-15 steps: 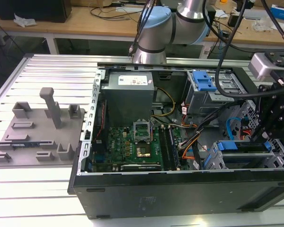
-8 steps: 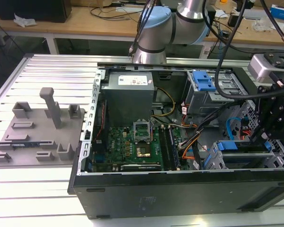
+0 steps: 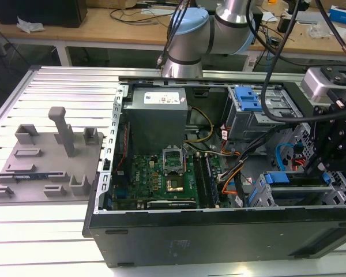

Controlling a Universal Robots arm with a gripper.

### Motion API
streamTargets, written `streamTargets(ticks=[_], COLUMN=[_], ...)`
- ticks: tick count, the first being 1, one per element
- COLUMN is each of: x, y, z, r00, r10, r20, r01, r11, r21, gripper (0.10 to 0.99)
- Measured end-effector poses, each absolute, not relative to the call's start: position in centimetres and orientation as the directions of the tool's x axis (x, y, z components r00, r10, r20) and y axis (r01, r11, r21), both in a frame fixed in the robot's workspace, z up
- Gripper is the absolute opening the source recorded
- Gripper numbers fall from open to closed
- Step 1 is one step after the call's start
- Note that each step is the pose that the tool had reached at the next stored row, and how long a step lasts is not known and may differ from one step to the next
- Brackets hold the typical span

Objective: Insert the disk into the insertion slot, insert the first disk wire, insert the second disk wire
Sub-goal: 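Insert the first disk wire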

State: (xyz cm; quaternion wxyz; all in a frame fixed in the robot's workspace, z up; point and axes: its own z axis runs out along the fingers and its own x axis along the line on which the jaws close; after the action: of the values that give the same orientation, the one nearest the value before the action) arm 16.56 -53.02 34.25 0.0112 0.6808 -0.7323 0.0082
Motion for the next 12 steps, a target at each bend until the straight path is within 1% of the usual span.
streamTargets(ticks=[12], x=[16.56], y=[-53.03], z=[34.21], r00=[-0.073], r10=[-0.997], r20=[0.027], r01=[-0.997], r11=[0.073], r21=[0.004], gripper=[0.169])
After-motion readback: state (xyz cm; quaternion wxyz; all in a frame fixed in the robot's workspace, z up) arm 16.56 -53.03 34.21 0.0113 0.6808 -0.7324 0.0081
